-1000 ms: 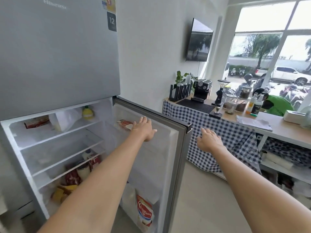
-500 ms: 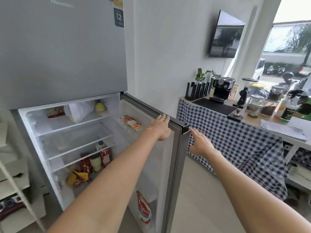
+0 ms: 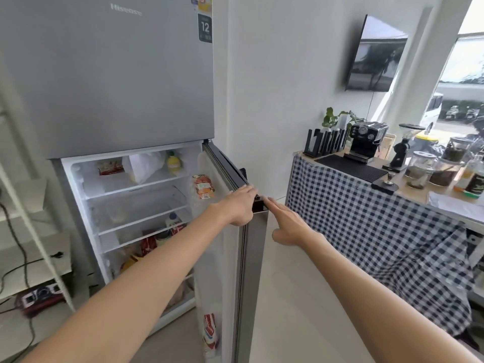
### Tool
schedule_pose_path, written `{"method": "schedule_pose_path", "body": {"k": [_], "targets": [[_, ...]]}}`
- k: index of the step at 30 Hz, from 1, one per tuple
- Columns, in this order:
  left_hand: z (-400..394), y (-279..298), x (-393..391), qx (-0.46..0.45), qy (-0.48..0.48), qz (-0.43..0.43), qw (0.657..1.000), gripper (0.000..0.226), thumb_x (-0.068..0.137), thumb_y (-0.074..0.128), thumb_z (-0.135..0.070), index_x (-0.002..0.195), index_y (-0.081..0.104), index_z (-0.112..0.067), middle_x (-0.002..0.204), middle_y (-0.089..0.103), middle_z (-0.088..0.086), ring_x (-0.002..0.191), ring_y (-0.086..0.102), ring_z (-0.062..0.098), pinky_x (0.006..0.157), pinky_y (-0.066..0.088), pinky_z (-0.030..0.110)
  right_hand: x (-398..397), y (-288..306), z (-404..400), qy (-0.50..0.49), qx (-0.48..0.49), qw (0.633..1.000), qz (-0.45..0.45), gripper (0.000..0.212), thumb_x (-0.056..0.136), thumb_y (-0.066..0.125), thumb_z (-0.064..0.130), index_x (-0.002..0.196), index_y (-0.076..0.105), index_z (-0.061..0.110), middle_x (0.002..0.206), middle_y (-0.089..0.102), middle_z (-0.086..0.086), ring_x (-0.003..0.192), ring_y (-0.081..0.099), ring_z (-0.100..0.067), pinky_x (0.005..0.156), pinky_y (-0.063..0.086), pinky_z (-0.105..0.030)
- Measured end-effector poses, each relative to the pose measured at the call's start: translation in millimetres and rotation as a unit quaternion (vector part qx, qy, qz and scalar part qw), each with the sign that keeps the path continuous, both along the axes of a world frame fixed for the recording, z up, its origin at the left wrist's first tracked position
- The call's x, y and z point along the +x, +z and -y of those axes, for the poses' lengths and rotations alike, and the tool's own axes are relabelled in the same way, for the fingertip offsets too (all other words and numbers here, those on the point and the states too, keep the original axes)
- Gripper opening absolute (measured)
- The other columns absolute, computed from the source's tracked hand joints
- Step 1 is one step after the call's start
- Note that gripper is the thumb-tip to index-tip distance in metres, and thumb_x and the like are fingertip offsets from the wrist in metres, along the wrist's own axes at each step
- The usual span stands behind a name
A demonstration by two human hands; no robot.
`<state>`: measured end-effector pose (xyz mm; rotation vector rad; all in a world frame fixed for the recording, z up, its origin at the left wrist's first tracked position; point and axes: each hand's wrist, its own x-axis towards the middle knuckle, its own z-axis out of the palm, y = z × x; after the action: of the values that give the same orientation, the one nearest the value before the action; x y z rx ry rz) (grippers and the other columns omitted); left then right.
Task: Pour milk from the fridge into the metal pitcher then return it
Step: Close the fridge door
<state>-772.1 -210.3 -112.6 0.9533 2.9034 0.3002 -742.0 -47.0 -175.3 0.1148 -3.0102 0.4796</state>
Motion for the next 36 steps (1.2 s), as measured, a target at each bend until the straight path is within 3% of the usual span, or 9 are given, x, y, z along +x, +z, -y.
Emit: {"method": "schedule_pose_path", "body": {"k": [4, 10, 19, 26, 36], "targets": [[42, 7, 7, -0.019, 0.031, -0.003, 0.999, 0.070, 0.093, 0.033, 0.005, 0.155, 0.006, -0.014, 0.163, 0.001, 0.003, 0.150, 0.004, 0.017, 0.121, 0.010, 0.031, -28, 5, 38, 0.055, 0.012, 0.998, 0.002, 0.101, 0.068, 0.049, 0.005, 0.153, 0.001, 0.032, 0.162, 0.008, -0.005, 0.148, 0.012, -0.023, 0.113, 0.026, -0.049], [106, 11, 7, -0.042, 0.093, 0.024, 0.995, 0.067, 0.095, 0.031, 0.001, 0.155, 0.003, -0.011, 0.163, -0.004, 0.003, 0.150, 0.000, 0.018, 0.122, 0.008, 0.030, -69, 9, 96, 0.116, 0.076, 0.990, -0.012, 0.096, 0.075, 0.052, 0.008, 0.153, 0.001, 0.028, 0.162, 0.003, -0.001, 0.148, 0.015, -0.021, 0.109, 0.031, -0.044], [191, -2, -10, -0.039, 0.212, -0.009, 0.977, 0.072, 0.092, 0.033, 0.002, 0.154, -0.001, -0.006, 0.162, -0.009, 0.007, 0.150, -0.006, 0.020, 0.122, 0.012, 0.038, -129, 11, 184, 0.180, 0.119, 0.976, -0.010, 0.096, 0.076, 0.057, 0.011, 0.154, 0.002, 0.021, 0.162, -0.001, 0.000, 0.148, 0.006, -0.015, 0.113, 0.023, -0.039], [251, -33, -58, -0.111, 0.288, -0.072, 0.949, 0.058, 0.102, 0.033, -0.028, 0.153, 0.013, -0.011, 0.159, -0.018, 0.014, 0.148, -0.015, 0.031, 0.121, 0.003, 0.046, -173, 10, 251, 0.207, 0.117, 0.971, -0.034, 0.091, 0.076, 0.060, 0.012, 0.153, 0.010, 0.018, 0.162, 0.004, -0.004, 0.149, 0.005, -0.019, 0.116, 0.017, -0.041], [323, -53, -150, -0.104, 0.302, -0.113, 0.941, 0.070, 0.102, 0.032, -0.042, 0.153, 0.000, -0.006, 0.160, -0.018, 0.011, 0.149, -0.013, 0.022, 0.121, -0.001, 0.043, -254, 6, 318, 0.200, 0.108, 0.972, -0.061, 0.087, 0.078, 0.055, 0.009, 0.153, 0.012, 0.016, 0.161, 0.012, -0.002, 0.148, 0.006, -0.018, 0.116, 0.015, -0.039]]}}
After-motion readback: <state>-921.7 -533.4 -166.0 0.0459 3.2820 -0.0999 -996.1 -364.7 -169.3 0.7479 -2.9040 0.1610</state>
